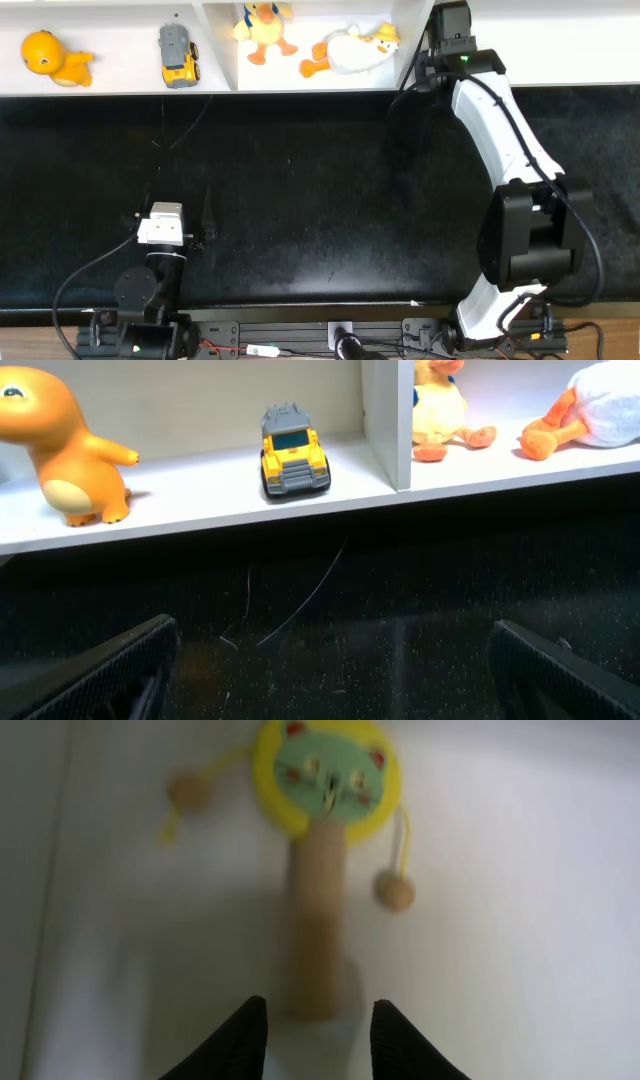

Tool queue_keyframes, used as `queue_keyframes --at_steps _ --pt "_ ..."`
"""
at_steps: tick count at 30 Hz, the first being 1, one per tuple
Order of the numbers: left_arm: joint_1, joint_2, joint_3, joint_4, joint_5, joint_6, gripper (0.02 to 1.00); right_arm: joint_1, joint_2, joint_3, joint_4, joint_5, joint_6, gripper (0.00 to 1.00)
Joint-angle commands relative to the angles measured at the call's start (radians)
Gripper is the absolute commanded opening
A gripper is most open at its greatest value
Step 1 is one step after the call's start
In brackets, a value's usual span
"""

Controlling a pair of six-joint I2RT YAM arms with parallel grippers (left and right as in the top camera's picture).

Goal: Store Toys

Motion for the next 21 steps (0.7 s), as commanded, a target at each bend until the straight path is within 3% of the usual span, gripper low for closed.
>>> queue_keyframes --at_steps 1,7,9,11,21 --pt "-0.003 -0.011 -0.003 -0.002 0.013 -0.018 0.998 0.007 -0.077 -0.02 -0.064 -0.031 0.013 0.354" --pt "-0.003 -0.011 -0.002 -0.002 0.013 -0.018 0.998 0.007 -0.419 -0.385 -0.058 -0.031 0.013 0.457" --pt "-0.003 -0.011 -0.003 -0.002 0.013 -0.018 0.998 0.007 -0.551 -0.506 -0.074 -0.031 0.013 0.663" --pt "-0.003 -0.011 -0.003 -0.002 0.013 -0.018 0.998 0.007 -0.671 -0.596 -0.121 -0.027 0.013 0.969" --pt "-0.003 -0.011 -0.003 -0.002 0.013 -0.018 0.998 0.014 -0.953 -0.706 -0.322 -0.035 0.013 0.996"
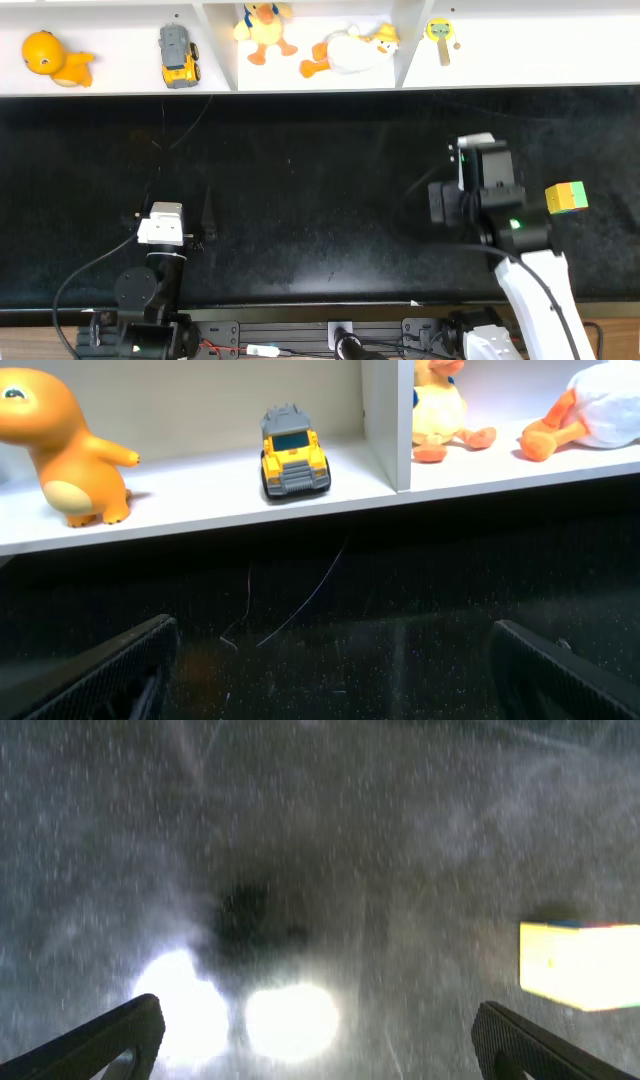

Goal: Store Toys

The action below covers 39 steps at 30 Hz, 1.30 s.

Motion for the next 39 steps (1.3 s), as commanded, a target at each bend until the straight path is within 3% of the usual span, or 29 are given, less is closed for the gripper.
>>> queue_keyframes --at_steps 1,4,10,12,15,18,20,25,27,33,39 --pt "-0.003 -0.011 -0.002 -0.002 0.013 -0.018 0.996 0.005 -0.053 -0.008 -0.018 -0.006 0.004 0.993" --pt "-0.003 -0.011 -0.003 -0.002 0.013 -0.018 0.998 0.004 -0.051 -0.008 -0.015 -0.01 0.003 0.998" --pt "-0.003 -0.011 -0.002 -0.002 0.013 -0.018 0.996 -0.047 -0.048 -0.008 0.112 -0.159 0.0 0.993" --pt "-0.003 -0.011 -0.003 -0.002 0.013 -0.018 0.998 -0.105 -0.047 -0.008 0.087 -0.157 -0.008 0.996" --pt "-0.003 -0.011 -0.003 -0.002 0.013 -0.018 0.996 -0.254 -0.03 -0.008 0.076 -0.074 -0.023 0.996" --pt "-0.003 -0.011 -0.003 -0.002 0.013 -0.018 0.996 -0.426 0.005 -0.008 0.096 -0.078 -0.023 0.996" --pt "-0.003 -0.011 -0.003 -0.002 0.013 -0.018 0.996 -0.544 0.038 -0.008 0.105 -0.109 -0.098 0.996" --pt "-0.003 -0.011 -0.002 -0.002 0.013 -0.018 0.993 -0.825 0.15 -0.008 0.187 -0.241 -0.437 0.996" --pt "-0.003 -0.011 -0.003 -0.002 0.013 -0.018 0.998 -0.884 0.189 -0.008 0.256 -0.273 -0.507 0.993" --pt "-0.003 -0.011 -0.002 -0.002 0.013 -0.018 0.996 -0.939 0.326 -0.007 0.368 -0.257 -0.628 0.996" --pt "-0.003 -0.011 -0.003 -0.002 0.013 -0.018 0.996 -0.936 0.429 -0.007 0.428 -0.3 -0.64 0.996"
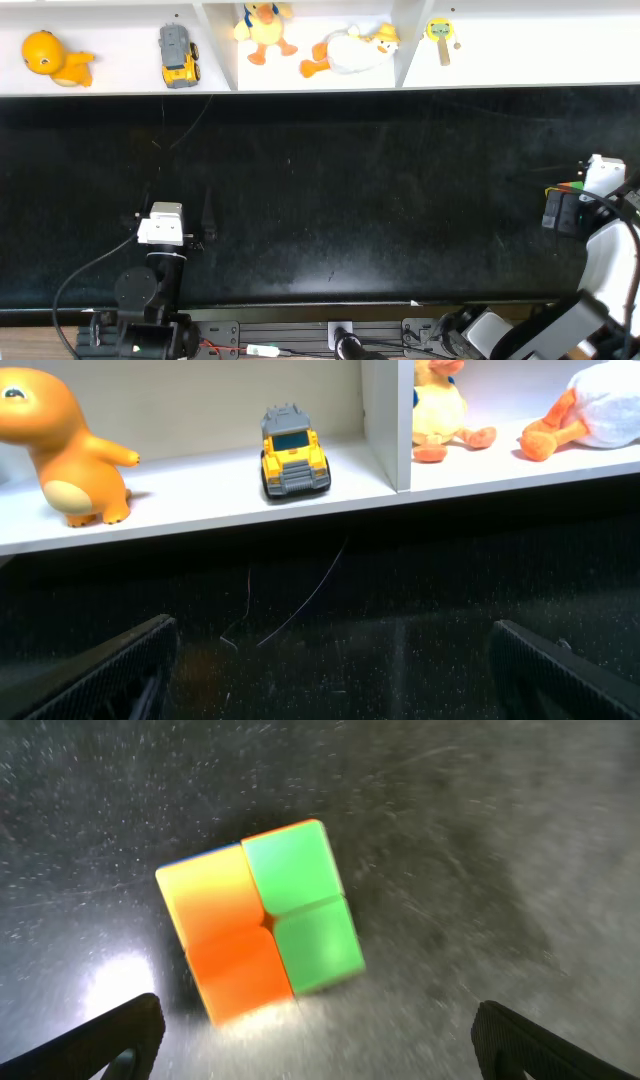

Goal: Store Toys

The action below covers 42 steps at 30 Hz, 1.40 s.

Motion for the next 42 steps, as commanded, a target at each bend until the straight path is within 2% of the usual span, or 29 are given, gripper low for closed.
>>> queue_keyframes --at_steps 1,7,15,18,22,36,42 --pt "-0.003 -0.011 -0.003 -0.002 0.013 -0.018 0.996 0.0 0.059 0.003 0.052 -0.066 -0.051 0.998" --pt "-0.003 -0.011 -0.003 -0.002 0.013 -0.018 0.998 0.001 0.1 0.003 0.095 -0.077 -0.048 0.972" --pt "-0.003 -0.011 -0.003 -0.002 0.013 -0.018 0.996 0.027 0.107 0.003 0.098 -0.103 0.014 0.676" --pt "-0.003 -0.011 -0.003 -0.002 0.013 -0.018 0.998 0.042 0.107 0.003 0.099 -0.102 0.018 0.59" --pt "-0.003 -0.011 -0.002 -0.002 0.013 -0.018 0.998 0.069 0.104 0.003 0.097 -0.092 0.034 0.533" --pt "-0.003 -0.011 -0.003 -0.002 0.013 -0.018 0.996 0.187 -0.158 0.016 0.061 -0.084 0.256 0.524" --pt "-0.003 -0.011 -0.003 -0.002 0.013 -0.018 0.998 0.273 -0.139 0.146 0.025 -0.064 0.343 0.503"
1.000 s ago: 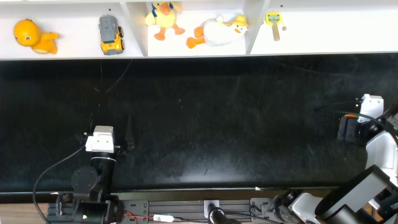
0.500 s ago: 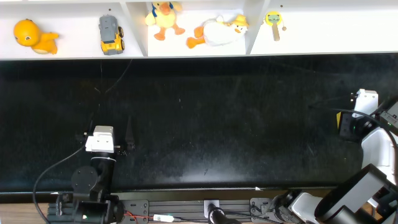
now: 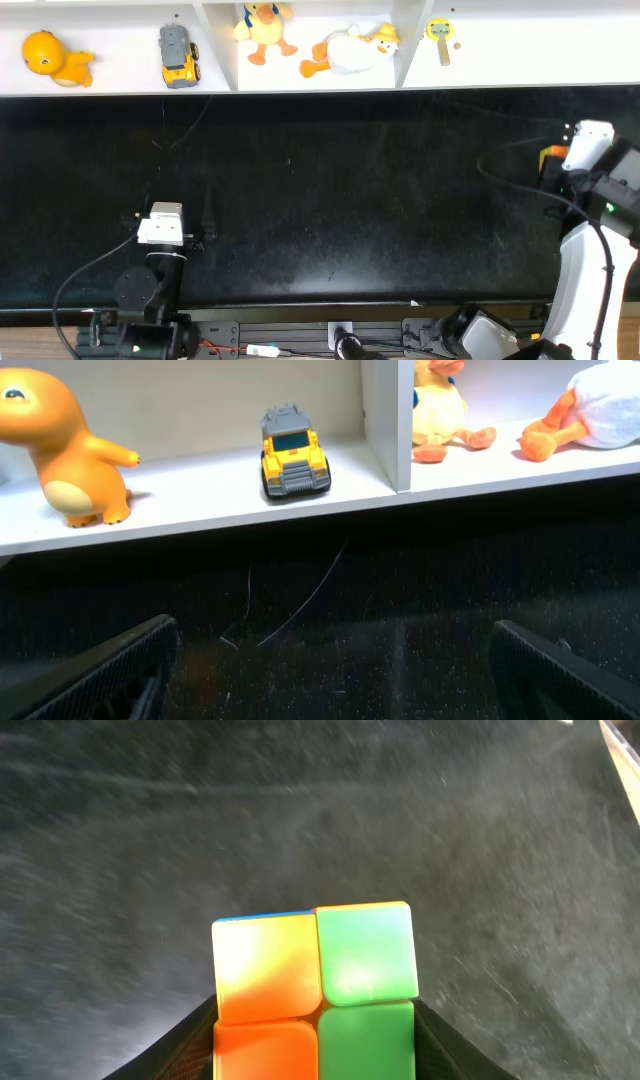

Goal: Store Toys

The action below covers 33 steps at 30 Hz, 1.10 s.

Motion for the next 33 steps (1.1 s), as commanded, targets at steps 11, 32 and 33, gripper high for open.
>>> queue_keyframes --at_steps 11,32,33 --pt "-0.003 -0.011 -0.002 -0.002 0.013 -0.018 0.998 0.135 0.336 0.499 -0.098 0.015 0.185 0.511" --pt "-0.003 -0.011 -0.003 -0.002 0.013 -0.018 0.998 0.266 0.667 0.839 -0.154 0.121 0.244 0.974" --pt "-0.003 -0.011 -0.002 -0.002 0.013 -0.018 0.996 0.266 0.666 0.839 -0.162 0.128 0.244 0.996"
